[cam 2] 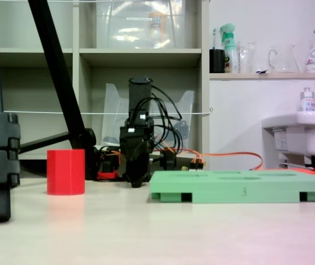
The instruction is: Put the octagonal pillar block into the corresponding hole
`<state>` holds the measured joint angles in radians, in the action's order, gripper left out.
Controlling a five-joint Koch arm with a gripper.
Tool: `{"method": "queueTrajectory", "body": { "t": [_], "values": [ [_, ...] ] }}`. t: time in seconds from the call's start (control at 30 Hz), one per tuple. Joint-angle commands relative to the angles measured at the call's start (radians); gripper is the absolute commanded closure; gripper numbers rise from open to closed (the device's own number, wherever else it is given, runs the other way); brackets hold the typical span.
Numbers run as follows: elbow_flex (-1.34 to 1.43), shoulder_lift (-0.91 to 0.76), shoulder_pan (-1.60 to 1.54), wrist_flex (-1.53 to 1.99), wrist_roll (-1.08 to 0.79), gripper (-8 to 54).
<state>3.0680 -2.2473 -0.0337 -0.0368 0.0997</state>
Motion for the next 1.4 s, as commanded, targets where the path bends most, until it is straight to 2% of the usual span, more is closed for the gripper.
{"method": "queueTrajectory", "body": {
  "t": [0.0, 0.47, 0.53, 0.6, 0.87, 0.93, 0.97, 1.03, 1.13, 1.17, 1.2, 1.23, 1.3, 1.37],
  "values": [
    [0.069, -0.057, -0.006, -0.011, 0.003, 10.9],
    [0.071, -0.057, -0.008, -0.015, 0.026, 9.8],
    [0.071, -0.061, -0.009, -0.123, 0.204, 9.9],
    [0.071, -0.061, -0.012, -0.324, 0.522, 11.3],
    [0.071, -0.061, 0.091, -0.614, 1.272, 12.0],
    [0.071, -0.061, 0.114, -0.612, 1.397, 12.2],
    [0.069, -0.060, 0.156, -0.614, 1.443, 16.6],
    [0.067, -0.052, 0.238, -0.615, 1.542, 17.7],
    [0.064, -0.043, 0.288, -0.592, 1.546, 17.1],
    [0.041, -0.017, 0.308, -0.621, 1.540, 12.5],
    [0.011, 0.063, 0.308, -0.695, 1.497, 5.1],
    [0.009, 0.190, 0.307, -0.854, 1.485, 0.8],
    [0.009, 0.492, 0.308, -1.230, 1.485, -2.3],
    [-0.014, 0.853, 0.307, -1.632, 1.485, -2.4]
  ]
}}
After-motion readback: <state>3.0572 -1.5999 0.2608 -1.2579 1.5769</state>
